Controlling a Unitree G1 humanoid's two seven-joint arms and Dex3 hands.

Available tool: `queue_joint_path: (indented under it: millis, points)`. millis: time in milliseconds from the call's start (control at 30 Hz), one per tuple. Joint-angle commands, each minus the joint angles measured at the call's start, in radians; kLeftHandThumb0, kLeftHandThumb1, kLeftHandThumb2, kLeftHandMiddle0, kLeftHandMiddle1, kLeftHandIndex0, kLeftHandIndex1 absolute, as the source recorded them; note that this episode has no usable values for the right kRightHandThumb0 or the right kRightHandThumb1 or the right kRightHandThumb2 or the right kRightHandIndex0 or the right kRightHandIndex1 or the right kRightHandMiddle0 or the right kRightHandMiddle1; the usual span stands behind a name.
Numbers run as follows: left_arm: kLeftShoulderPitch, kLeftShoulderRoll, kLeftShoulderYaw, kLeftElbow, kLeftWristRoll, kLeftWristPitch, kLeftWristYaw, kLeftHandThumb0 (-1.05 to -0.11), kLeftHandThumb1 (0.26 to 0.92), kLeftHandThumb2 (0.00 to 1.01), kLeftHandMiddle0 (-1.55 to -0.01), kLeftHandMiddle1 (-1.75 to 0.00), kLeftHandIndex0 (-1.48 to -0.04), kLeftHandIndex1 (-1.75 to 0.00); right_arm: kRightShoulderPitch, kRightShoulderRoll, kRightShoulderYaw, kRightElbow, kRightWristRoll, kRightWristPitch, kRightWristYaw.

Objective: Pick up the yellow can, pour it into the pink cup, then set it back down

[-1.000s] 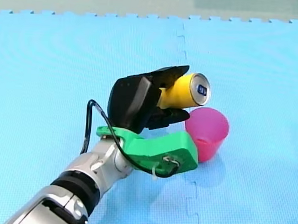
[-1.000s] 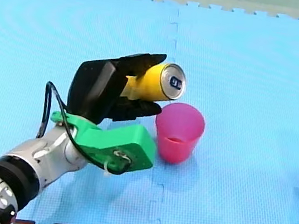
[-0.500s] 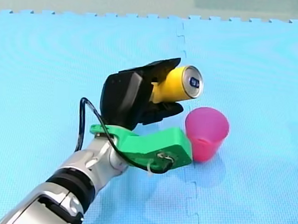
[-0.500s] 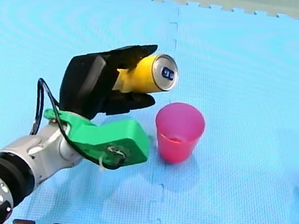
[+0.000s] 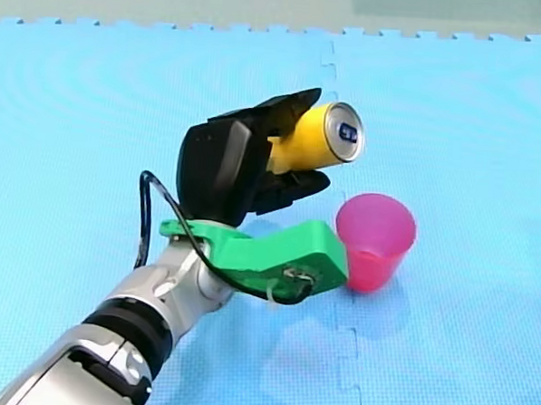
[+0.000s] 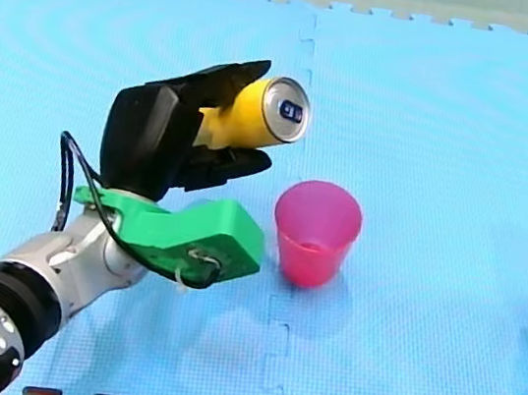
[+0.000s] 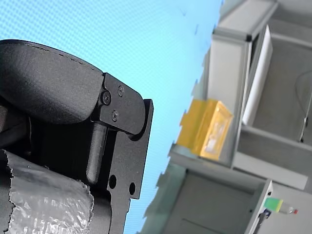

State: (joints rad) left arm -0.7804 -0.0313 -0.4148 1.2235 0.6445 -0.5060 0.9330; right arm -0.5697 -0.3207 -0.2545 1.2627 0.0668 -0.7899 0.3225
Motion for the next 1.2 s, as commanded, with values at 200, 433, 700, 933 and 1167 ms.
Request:
queue_joint_path:
  millis: [200,433,700,933,1167]
  points:
    - [-0.025,0.015,-0.035,0.007,0.039,0.017,0.062,-0.366,0.815,0.0,-1.3,0.0,-1.19,0.0,-0.001,-0.007,0.002,-0.001,-0.004,-0.001,-0.008]
    - [-0.042,0.027,-0.077,0.014,0.093,0.065,0.131,-0.37,0.816,0.0,-1.31,0.0,-1.19,0.0,-0.001,-0.008,0.003,0.0,-0.008,0.0,-0.013]
    - [-0.046,0.031,-0.096,0.017,0.111,0.083,0.175,-0.375,0.817,0.0,-1.32,-0.01,-1.19,0.0,0.0,-0.011,0.003,0.001,-0.01,-0.001,-0.012]
    - [-0.046,0.033,-0.105,0.018,0.115,0.093,0.18,-0.377,0.819,0.0,-1.33,-0.01,-1.19,0.0,0.002,-0.011,0.003,-0.001,-0.01,-0.002,-0.01]
    - [-0.043,0.034,-0.108,0.019,0.113,0.095,0.184,-0.38,0.821,0.0,-1.33,-0.01,-1.19,0.0,0.002,-0.01,0.003,0.0,-0.01,-0.001,-0.012]
